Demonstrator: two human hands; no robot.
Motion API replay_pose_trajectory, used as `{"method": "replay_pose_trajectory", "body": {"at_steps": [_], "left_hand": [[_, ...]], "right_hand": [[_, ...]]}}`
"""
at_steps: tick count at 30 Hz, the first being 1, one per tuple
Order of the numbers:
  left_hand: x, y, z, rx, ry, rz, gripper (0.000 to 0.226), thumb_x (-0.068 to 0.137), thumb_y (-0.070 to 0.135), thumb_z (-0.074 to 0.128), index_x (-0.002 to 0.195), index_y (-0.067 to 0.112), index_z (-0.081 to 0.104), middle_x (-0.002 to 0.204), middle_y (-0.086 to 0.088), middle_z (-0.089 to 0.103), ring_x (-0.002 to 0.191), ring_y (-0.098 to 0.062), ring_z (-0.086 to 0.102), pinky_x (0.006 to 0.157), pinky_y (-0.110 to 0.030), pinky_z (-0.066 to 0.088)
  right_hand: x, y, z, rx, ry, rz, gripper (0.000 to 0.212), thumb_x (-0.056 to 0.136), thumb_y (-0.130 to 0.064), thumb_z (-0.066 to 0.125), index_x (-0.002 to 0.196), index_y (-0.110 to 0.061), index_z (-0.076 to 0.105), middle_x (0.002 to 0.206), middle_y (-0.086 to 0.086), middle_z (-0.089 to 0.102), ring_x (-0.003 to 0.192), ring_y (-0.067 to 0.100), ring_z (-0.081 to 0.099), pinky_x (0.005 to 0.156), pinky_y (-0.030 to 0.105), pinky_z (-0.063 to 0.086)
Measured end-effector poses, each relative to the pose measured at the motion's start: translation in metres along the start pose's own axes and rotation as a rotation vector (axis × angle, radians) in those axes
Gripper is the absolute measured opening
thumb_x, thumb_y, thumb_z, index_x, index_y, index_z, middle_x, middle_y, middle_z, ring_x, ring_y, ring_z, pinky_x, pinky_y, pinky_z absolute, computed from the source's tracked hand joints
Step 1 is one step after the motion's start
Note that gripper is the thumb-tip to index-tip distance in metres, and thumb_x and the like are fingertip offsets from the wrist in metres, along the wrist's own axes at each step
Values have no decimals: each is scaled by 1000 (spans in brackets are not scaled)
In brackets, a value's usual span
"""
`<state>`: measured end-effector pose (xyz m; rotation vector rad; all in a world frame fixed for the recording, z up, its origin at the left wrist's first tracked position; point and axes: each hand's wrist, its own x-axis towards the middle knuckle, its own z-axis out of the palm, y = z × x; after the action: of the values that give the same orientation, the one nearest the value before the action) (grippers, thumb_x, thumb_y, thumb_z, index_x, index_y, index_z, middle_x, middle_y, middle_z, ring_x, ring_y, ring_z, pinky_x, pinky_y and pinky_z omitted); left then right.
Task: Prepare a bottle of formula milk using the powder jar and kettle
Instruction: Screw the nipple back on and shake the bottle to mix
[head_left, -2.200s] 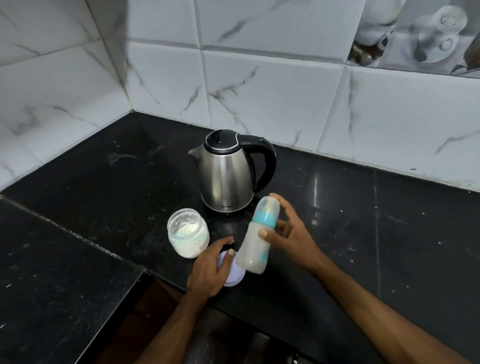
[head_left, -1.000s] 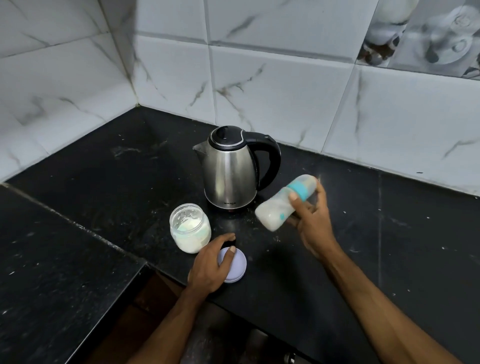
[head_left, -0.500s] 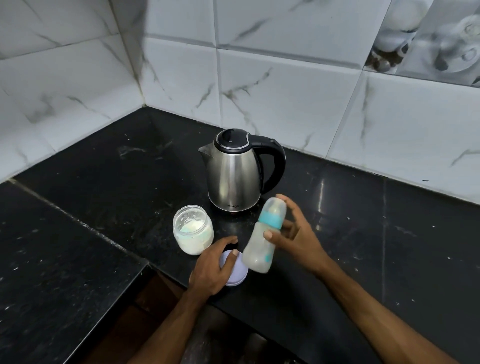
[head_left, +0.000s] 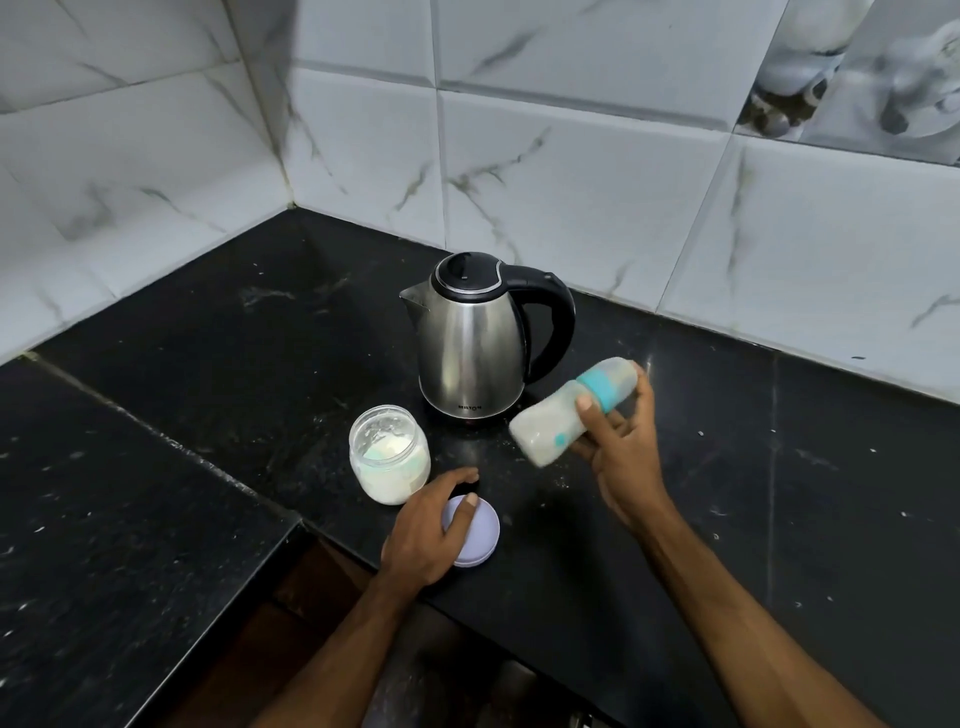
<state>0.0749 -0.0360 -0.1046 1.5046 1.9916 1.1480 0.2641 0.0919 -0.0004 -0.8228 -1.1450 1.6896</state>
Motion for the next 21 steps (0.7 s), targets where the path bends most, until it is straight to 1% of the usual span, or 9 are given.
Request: {"method": "replay_pose_trajectory", "body": {"at_steps": [3,4,8,9,11,13,14,18,21], "left_hand": [[0,-1,-1,1,-4,-3,54,91,56,41,131,24,60,127,16,64,117,3,56,101,-18,42],[0,-1,-1,3,-5,-4,55,91,56,40,131,25,60,127,16,64,117,4,56,101,-17,42],[-1,0,0,-7,2,-4,52,92,55,41,130,25,61,126,18,64,117,6,56,100,-15,41],[-1,0,0,-9,4,-3,51,92,55,41,130,25,61,126,18,64,117,5,56,101,-15,42],[-1,0,-1,-8,1,-2,52,92,55,41,130,25,61,126,17,64,117,4,57,101,-16,42],[0,0,-1,-9,-3,0,53,92,55,41,130,24,61,126,16,64,117,3,57,101,-18,43],[0,0,-1,-10,-3,1,52,92,55,42,130,24,61,126,15,64,117,3,57,101,-19,44],[0,0,0,-2,6,2,49,93,53,42,129,25,61,125,18,64,117,6,56,102,-18,43],[0,0,0,2,4,2,48,93,52,43,129,26,61,125,18,64,117,5,56,102,-20,44]], "right_hand": [[-15,3,2,-244,-264,44,77,75,-14,74,139,-35,36,124,15,61,106,27,67,75,37,59],[-15,5,0,-270,-292,37,77,75,-12,74,139,-33,36,123,14,61,106,26,67,76,35,59],[-1,1,-7,42,73,-1,79,76,-25,80,142,-30,36,109,-2,70,104,25,68,76,45,59],[0,3,-8,73,94,0,84,72,-32,82,142,-29,36,106,-5,71,102,23,68,75,43,59],[-10,7,-7,-22,-49,58,88,67,-35,85,141,-32,36,113,4,70,101,24,69,73,41,59],[-23,9,-3,-228,-267,101,81,74,-20,78,141,-34,35,124,15,62,106,28,68,74,39,59],[-23,11,-5,-271,-306,88,79,76,-14,75,142,-34,34,126,17,60,107,29,67,75,38,59],[-11,4,-5,-148,-148,31,77,77,-15,72,140,-39,34,125,18,60,107,29,67,75,40,59],[-3,-1,-6,-236,-145,-37,81,78,-14,72,144,-36,30,126,13,60,108,25,67,80,38,59]]}}
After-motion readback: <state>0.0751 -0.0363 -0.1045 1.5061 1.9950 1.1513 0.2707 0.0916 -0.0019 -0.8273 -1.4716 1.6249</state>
